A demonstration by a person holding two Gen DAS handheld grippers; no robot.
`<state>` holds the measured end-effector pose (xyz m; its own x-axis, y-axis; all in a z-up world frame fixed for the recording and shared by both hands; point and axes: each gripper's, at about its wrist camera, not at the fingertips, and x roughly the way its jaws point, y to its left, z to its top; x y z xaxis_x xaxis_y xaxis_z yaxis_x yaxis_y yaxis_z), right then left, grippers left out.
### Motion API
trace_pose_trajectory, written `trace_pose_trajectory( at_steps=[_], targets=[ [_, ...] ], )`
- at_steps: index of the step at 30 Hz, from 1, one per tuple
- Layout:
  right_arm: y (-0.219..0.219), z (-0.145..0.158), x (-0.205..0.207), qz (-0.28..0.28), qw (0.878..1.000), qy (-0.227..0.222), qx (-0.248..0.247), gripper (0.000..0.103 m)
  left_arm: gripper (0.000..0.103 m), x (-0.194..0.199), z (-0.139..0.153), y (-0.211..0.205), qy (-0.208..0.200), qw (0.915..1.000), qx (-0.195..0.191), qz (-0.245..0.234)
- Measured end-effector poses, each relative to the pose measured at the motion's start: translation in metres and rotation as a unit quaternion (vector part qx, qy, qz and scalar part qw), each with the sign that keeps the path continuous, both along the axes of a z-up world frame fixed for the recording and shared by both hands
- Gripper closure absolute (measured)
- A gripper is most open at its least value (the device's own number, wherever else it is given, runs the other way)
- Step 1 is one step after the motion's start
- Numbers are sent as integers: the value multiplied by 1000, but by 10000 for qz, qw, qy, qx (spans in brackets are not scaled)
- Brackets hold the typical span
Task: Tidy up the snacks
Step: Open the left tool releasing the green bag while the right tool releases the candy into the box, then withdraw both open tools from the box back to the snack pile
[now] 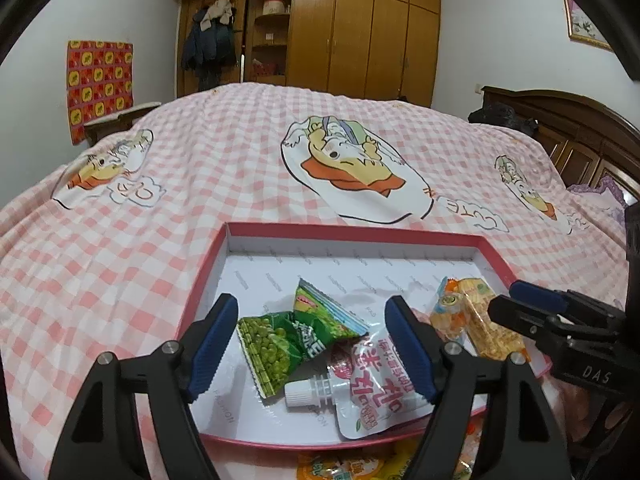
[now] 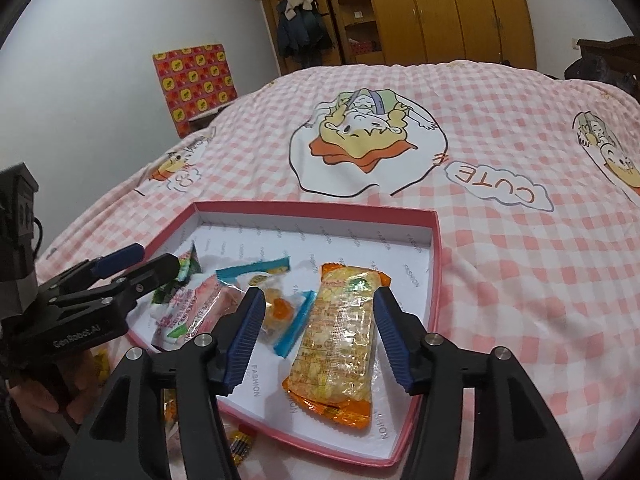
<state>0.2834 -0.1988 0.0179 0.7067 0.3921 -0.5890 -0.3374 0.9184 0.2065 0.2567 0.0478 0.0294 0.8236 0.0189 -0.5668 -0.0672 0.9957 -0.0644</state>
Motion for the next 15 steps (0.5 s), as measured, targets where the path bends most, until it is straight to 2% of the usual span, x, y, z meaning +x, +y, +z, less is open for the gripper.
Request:
trace_pose_trajectory(
  at_steps=[6, 15],
  targets=[
    [5, -1, -1, 7, 9999, 6, -121, 43, 21, -2, 1, -8, -63, 9997, 232, -26],
    [0, 4, -4, -8, 10000, -33, -16, 43, 21, -10, 8, -9, -65, 9999, 150, 29]
  ],
)
